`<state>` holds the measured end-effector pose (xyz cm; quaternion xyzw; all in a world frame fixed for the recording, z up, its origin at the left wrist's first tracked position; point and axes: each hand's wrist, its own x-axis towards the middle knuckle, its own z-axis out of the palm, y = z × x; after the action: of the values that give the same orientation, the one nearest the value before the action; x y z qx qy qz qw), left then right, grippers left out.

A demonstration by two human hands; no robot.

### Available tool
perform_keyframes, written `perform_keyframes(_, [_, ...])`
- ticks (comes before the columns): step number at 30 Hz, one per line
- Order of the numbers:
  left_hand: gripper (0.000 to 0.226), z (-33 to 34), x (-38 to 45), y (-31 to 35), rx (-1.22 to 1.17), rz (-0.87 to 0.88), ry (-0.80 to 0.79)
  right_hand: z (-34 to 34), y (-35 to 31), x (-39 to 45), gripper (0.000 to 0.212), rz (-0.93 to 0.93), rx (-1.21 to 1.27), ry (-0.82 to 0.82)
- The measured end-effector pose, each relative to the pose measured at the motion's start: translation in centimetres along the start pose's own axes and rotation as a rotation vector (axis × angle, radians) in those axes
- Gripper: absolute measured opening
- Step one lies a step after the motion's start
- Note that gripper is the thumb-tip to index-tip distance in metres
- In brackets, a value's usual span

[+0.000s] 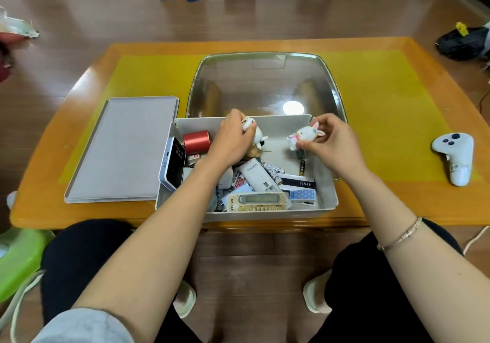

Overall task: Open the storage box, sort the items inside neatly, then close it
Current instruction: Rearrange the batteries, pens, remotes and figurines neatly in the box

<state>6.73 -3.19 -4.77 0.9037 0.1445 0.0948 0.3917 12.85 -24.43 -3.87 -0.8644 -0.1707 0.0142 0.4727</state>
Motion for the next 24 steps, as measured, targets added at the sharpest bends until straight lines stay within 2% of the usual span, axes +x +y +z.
perform_keyframes(3, [0.021,0.1,0.0,0.9,-0.123,-0.028,0.011,-0.1,-0.5,1.7,0.039,-0.030,-0.062,-0.096])
perform_keyframes(6, [0.024,0.0,-0.1,1.1,-0.195,-0.049,0.014,0.0,-0.6,3.1,0.027,-0.034,-0.057,-0.167])
perform_keyframes(11, [0.025,-0.3,-0.7,0.9,-0.329,-0.242,0.059,0.0,-0.5,3.9,0.006,-0.032,-0.141,-0.258])
perform_keyframes(14, [0.010,-0.7,-1.2,1.4,-0.646,-0.338,0.041,-0.2,-0.9,4.1,0.004,-0.097,-0.215,-0.252])
perform_keyframes(18, [0.026,-1.2,-1.1,2.1,-0.952,-0.547,-0.019,0.2,-1.5,4.6,0.008,-0.198,-0.337,-0.259])
perform_keyframes(22, [0.024,-1.3,-0.9,1.7,-0.833,-0.580,-0.051,0.6,-1.6,5.0,0.010,-0.262,-0.469,-0.291])
perform_keyframes(24, [0.019,-1.3,-1.0,1.6,-0.850,-0.585,-0.082,0.8,-1.4,5.3,0.011,-0.282,-0.554,-0.303])
